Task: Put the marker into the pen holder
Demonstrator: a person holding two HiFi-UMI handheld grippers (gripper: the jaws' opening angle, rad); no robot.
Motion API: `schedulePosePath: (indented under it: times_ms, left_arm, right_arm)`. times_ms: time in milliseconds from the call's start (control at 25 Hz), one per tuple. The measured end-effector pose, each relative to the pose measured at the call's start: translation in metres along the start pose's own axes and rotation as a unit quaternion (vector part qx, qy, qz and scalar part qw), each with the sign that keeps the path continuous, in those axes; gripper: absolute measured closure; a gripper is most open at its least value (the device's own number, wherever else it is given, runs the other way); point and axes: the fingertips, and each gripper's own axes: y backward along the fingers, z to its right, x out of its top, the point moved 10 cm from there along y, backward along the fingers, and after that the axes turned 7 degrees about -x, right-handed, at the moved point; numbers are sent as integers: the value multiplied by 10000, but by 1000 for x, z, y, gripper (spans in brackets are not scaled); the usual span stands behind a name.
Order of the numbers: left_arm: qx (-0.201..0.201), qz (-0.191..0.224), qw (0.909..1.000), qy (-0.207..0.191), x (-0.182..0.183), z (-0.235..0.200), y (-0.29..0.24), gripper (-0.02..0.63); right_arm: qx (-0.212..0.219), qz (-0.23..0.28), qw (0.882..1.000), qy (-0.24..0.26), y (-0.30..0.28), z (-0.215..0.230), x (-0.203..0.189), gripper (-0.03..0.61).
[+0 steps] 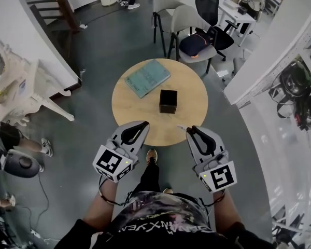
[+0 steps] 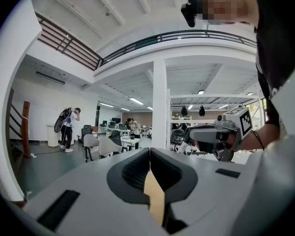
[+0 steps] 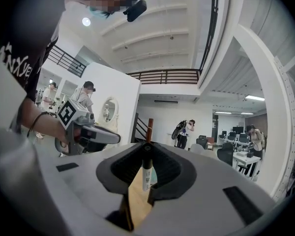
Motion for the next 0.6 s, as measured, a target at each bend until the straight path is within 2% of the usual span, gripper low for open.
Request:
schedulePosePath:
  times_ms: [200, 320, 440, 600]
  left_arm:
    - [-96, -4, 9999, 52, 1, -37, -20, 594]
    - [-151, 20, 9998, 96, 1, -56, -30, 594]
    - [-211, 17, 9997, 143, 2, -76, -39, 594]
    - [-301, 2, 9993, 203, 2, -101, -50, 594]
  right_arm:
    - [-134, 98, 9999, 14, -41, 13, 5, 509]
    - [-103, -83, 9999, 43, -60, 20, 4, 509]
    - [-225, 79, 9997, 27, -83, 27, 10, 509]
    - [-213, -155, 9996, 45, -108, 32, 10, 509]
